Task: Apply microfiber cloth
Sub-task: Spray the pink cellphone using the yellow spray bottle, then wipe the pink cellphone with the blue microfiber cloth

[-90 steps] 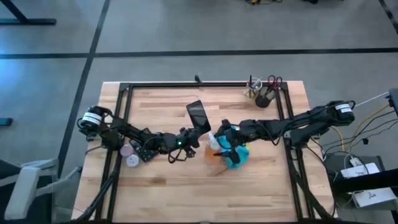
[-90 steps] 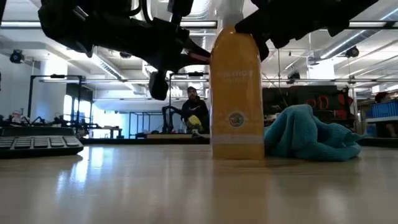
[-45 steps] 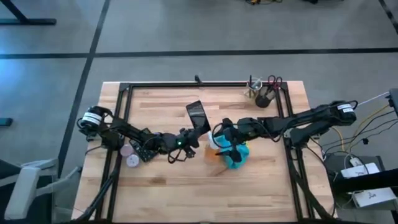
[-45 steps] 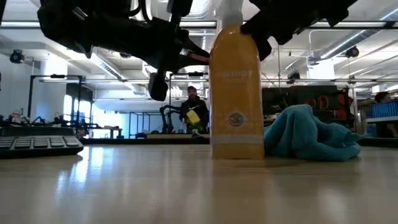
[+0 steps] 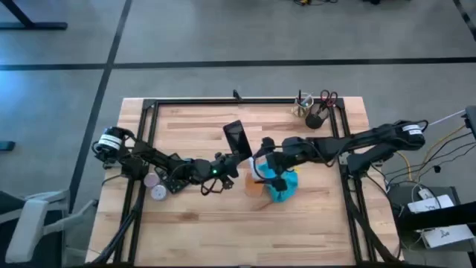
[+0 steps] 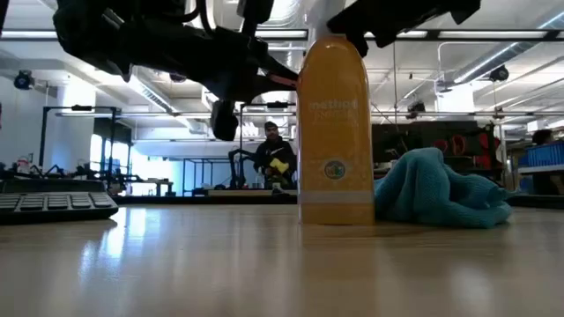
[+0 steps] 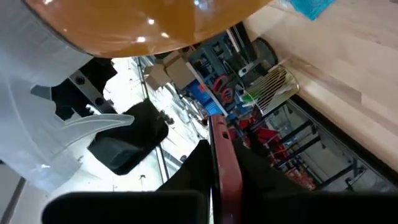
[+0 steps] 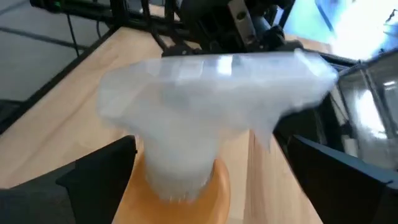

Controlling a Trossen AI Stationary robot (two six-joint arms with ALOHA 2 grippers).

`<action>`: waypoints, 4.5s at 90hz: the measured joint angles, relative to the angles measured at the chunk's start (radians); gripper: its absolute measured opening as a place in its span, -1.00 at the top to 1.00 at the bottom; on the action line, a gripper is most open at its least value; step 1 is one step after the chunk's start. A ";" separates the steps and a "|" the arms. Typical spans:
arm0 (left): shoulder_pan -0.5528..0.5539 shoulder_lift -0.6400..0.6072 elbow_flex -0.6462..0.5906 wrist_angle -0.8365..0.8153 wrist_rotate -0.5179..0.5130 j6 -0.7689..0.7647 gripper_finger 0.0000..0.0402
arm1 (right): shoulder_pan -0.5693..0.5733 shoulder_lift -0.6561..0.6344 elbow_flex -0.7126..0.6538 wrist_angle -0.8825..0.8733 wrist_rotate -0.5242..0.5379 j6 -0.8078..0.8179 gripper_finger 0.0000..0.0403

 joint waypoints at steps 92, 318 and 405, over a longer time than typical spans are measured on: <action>0.012 0.000 0.010 0.113 0.021 -0.025 0.94 | -0.013 0.029 -0.025 0.104 -0.141 -0.017 -0.42; -0.149 -0.001 -0.115 0.086 0.001 -0.411 0.94 | -0.267 -0.161 -0.015 -0.265 0.289 0.180 -0.72; -0.348 0.073 -0.044 -0.114 -0.225 -0.518 0.94 | 0.090 0.150 -0.216 -0.292 0.340 0.738 -0.67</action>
